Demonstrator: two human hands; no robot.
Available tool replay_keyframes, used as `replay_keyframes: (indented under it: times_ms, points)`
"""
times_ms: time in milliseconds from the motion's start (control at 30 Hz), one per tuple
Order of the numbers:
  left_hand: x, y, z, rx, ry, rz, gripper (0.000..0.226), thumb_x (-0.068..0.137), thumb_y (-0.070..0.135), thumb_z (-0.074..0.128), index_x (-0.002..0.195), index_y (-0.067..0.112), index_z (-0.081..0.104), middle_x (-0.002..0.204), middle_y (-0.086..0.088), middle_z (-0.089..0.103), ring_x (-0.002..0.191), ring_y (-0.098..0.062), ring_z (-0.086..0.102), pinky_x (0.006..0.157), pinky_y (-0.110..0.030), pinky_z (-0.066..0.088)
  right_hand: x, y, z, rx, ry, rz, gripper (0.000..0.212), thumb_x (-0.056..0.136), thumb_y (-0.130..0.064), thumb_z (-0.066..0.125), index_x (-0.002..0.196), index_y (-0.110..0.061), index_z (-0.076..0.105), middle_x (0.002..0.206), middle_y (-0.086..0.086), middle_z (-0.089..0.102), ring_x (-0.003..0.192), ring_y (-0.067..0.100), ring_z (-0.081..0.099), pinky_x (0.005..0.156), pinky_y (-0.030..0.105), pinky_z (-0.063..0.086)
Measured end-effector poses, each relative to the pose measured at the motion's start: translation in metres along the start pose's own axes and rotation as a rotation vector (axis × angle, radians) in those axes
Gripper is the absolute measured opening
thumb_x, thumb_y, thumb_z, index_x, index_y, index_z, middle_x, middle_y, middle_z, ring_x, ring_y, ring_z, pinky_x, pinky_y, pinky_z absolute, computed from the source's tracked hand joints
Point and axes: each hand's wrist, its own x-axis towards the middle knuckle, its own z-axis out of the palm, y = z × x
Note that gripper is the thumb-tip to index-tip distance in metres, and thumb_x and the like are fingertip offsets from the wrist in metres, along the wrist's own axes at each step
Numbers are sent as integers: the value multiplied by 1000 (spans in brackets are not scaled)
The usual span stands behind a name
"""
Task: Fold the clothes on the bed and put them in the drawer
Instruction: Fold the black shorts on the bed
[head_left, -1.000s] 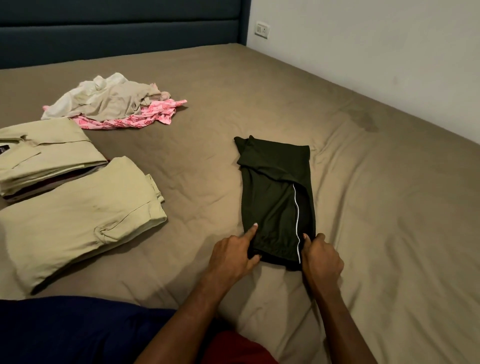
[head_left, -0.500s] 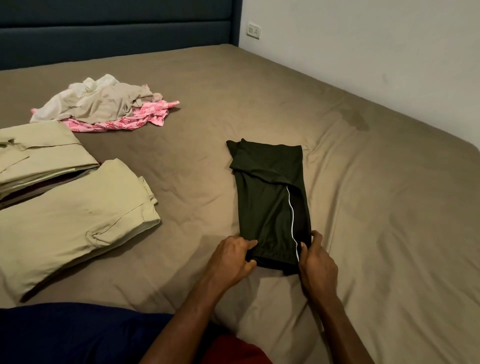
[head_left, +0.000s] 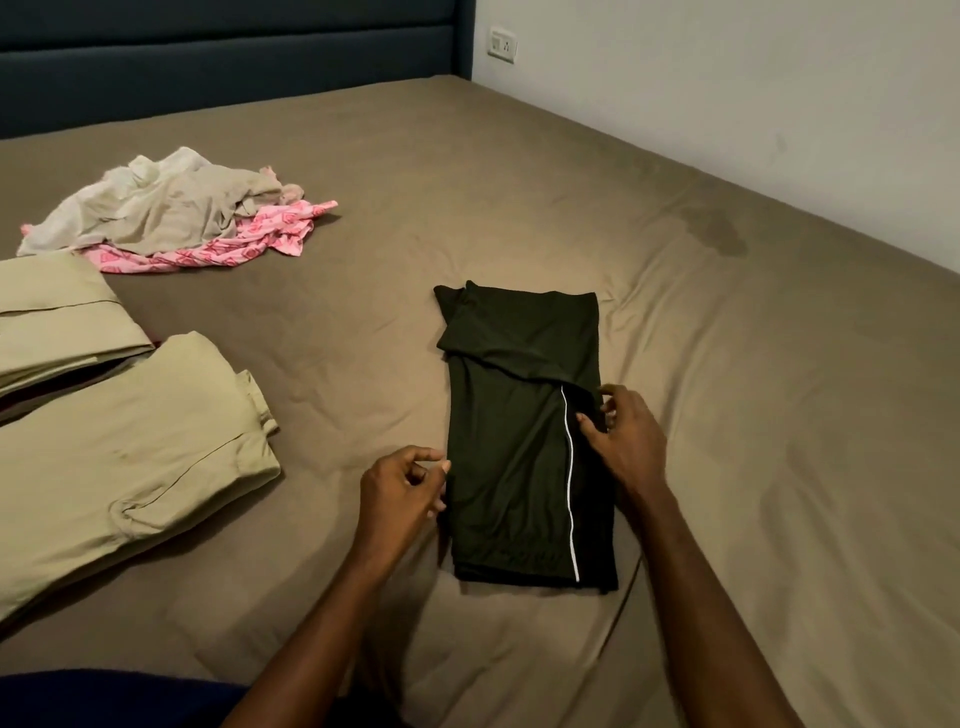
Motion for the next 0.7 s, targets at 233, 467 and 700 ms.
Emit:
replay_keyframes:
  times_ms: [233, 467, 700]
  points:
    - [117, 16, 31, -149, 140, -173, 31, 93, 13, 73, 122, 4, 63, 87, -14, 75, 64, -22, 74, 57, -32, 60, 101, 8, 24, -98, -123, -319, 43, 71, -41, 67, 110, -23, 68, 98, -5, 67, 86, 19, 65, 70, 31, 52]
    - [224, 45, 59, -74, 171, -273, 38, 84, 29, 84, 100, -2, 69, 89, -17, 76, 52, -16, 67, 47, -25, 51, 149, 24, 34, 113, -234, -384, 24, 68, -30, 78, 82, -28, 59, 63, -12, 60, 58, 6, 60, 61, 35, 55]
    - [257, 76, 76, -59, 227, -225, 16, 82, 4, 82, 91, -6, 73, 88, -16, 74, 70, -17, 75, 60, -21, 60, 150, 42, 56, 255, -181, -474, 15, 71, -35, 71, 80, -26, 63, 65, -12, 54, 60, 8, 55, 56, 28, 48]
